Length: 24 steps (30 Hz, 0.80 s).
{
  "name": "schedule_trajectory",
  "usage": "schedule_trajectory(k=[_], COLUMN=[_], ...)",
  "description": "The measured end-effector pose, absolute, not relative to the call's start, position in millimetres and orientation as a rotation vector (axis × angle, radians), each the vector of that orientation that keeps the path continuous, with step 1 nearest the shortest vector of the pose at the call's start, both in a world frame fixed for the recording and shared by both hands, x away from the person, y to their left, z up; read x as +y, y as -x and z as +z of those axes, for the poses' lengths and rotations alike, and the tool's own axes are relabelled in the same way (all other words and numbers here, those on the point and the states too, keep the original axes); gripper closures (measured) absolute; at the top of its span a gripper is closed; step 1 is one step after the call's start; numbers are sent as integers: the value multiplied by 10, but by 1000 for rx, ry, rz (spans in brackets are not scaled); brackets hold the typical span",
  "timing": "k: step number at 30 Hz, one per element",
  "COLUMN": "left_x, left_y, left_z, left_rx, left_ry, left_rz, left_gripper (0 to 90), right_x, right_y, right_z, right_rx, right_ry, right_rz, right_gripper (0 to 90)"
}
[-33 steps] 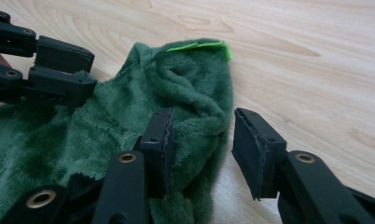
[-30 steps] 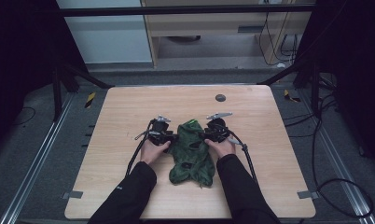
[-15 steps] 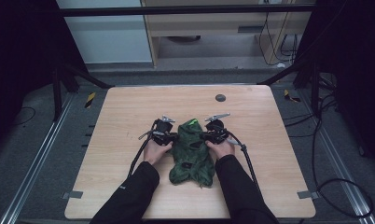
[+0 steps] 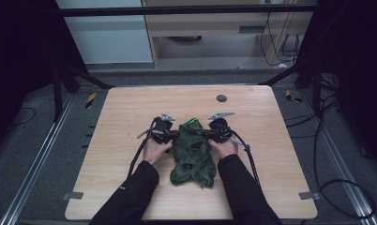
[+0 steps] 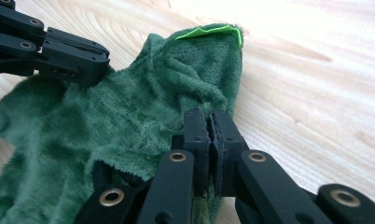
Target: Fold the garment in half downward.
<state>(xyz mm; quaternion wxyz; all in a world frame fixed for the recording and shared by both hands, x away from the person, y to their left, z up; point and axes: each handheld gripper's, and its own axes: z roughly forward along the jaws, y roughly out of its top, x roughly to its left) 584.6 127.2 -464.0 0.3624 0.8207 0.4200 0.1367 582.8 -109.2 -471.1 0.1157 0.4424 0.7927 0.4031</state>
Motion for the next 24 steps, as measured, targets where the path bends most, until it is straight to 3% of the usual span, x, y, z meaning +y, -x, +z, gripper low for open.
schedule_trajectory(k=[24], left_x=[1334], left_y=[-5410], left_z=[-4128], left_rx=[924], left_ry=[-2054], left_rz=[443], left_gripper=[833], right_x=[-1170], right_y=[-5460], right_z=[-4250], right_rx=[2261], right_ry=[-1070], right_rz=[1336], right_gripper=[868])
